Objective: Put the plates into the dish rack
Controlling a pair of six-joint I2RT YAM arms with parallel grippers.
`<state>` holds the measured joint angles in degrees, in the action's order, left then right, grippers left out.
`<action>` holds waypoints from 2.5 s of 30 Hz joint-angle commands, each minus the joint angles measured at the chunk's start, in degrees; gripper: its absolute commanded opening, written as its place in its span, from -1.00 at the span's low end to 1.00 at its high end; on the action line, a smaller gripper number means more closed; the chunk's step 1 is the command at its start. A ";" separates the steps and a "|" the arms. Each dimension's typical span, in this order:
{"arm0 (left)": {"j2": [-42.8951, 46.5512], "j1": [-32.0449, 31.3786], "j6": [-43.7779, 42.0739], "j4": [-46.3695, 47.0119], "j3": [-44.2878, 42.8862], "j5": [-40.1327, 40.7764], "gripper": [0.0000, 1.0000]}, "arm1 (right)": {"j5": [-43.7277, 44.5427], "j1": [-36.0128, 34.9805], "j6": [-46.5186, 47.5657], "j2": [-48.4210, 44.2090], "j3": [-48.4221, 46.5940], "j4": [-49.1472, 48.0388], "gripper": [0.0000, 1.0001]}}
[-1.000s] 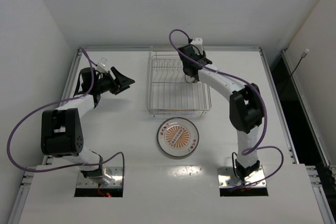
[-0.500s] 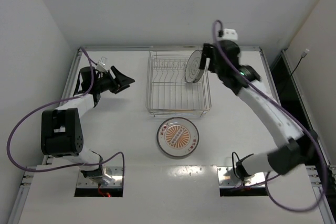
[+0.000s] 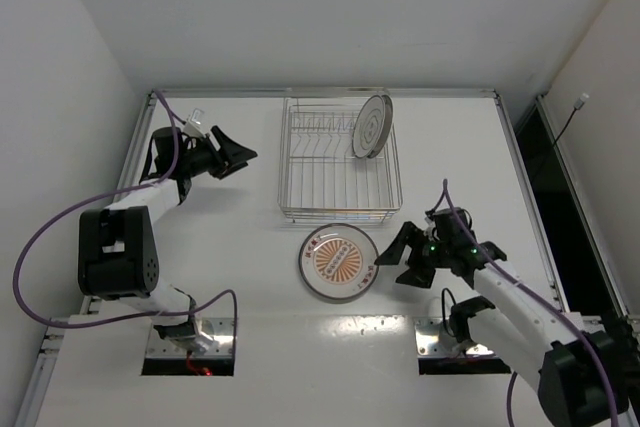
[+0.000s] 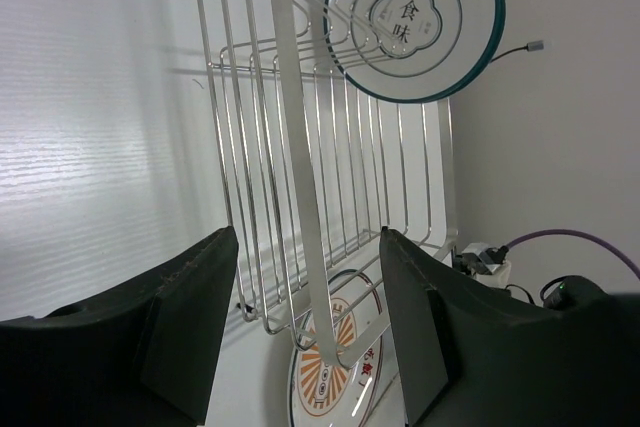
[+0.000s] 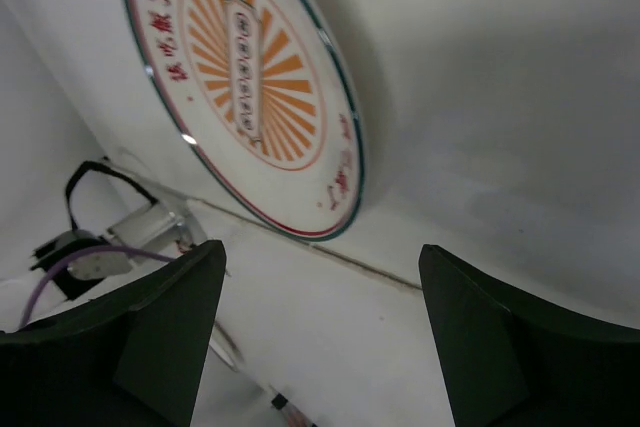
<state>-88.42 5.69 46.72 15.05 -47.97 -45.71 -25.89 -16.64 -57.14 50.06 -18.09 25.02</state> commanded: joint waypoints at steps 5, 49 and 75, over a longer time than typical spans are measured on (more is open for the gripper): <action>-1.13 0.11 0.21 2.00 -1.43 -1.74 0.12 | -5.13 0.56 -10.26 3.98 0.50 -8.13 0.47; 1.67 0.63 -7.52 -9.95 -6.26 5.37 0.12 | 18.48 -29.56 -18.79 11.21 -24.79 22.31 -1.00; 21.09 -16.67 0.21 -55.21 -18.65 60.56 0.12 | 89.70 -23.99 24.26 54.08 -118.87 37.95 -1.00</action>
<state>-66.63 -7.66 43.57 -28.21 -62.61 7.77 55.88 -44.71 -43.79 102.94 -138.19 72.20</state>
